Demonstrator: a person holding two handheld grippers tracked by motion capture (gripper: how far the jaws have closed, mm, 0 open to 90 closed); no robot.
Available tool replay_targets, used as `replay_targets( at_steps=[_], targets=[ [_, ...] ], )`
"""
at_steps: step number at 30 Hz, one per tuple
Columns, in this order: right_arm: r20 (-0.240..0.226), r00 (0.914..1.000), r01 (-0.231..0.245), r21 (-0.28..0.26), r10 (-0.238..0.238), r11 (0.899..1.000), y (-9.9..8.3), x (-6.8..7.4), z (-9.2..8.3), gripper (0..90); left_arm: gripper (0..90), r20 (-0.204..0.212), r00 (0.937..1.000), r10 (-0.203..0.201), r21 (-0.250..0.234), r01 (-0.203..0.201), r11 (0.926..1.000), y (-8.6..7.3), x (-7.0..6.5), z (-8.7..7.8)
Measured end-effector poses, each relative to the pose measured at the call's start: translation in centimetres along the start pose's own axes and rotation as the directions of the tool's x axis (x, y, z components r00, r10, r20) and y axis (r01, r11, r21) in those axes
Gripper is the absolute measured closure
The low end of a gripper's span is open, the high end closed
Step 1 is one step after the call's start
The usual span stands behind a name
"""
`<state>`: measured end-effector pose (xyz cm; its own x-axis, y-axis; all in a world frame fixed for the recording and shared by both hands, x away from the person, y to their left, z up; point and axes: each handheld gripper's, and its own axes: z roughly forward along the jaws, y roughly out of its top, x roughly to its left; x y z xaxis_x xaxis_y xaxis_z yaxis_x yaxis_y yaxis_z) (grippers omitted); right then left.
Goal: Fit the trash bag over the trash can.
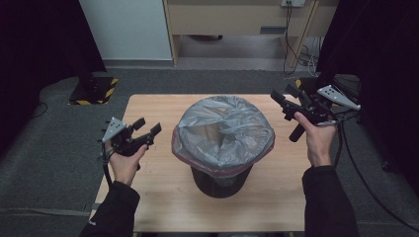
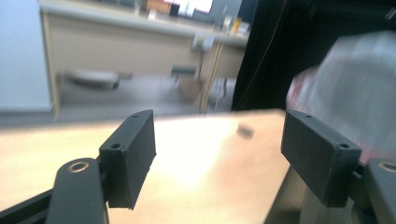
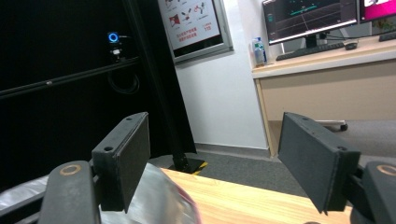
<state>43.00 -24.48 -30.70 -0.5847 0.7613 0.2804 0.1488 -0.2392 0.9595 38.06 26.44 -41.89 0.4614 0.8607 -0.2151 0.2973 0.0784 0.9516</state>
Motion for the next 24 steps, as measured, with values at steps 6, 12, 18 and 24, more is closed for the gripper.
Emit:
replay_targets(
  at_steps=[6,12,18,24],
  targets=[
    [-0.030,0.9990,0.033,0.011,-0.033,0.999,2.0,3.3,0.5,23.5,20.4,-0.058,0.9976,-0.038,0.265,0.052,0.9630,-5.9,0.4,-0.1],
    [-0.083,0.9938,0.077,0.045,-0.073,0.996,3.0,7.7,3.0,22.4,18.8,-0.026,0.9983,0.053,0.413,-0.038,0.9101,-8.4,-0.6,1.7],
    [-0.111,0.9896,0.106,0.136,-0.092,0.985,1.4,11.1,6.2,22.3,17.3,-0.011,0.9938,0.111,0.439,-0.095,0.8935,-9.1,-1.0,2.4],
    [-0.087,0.9886,0.146,0.352,-0.122,0.924,-2.2,12.1,8.8,23.6,17.1,-0.002,0.9897,0.143,0.494,-0.124,0.8606,-9.9,-1.1,2.9]
  ],
)
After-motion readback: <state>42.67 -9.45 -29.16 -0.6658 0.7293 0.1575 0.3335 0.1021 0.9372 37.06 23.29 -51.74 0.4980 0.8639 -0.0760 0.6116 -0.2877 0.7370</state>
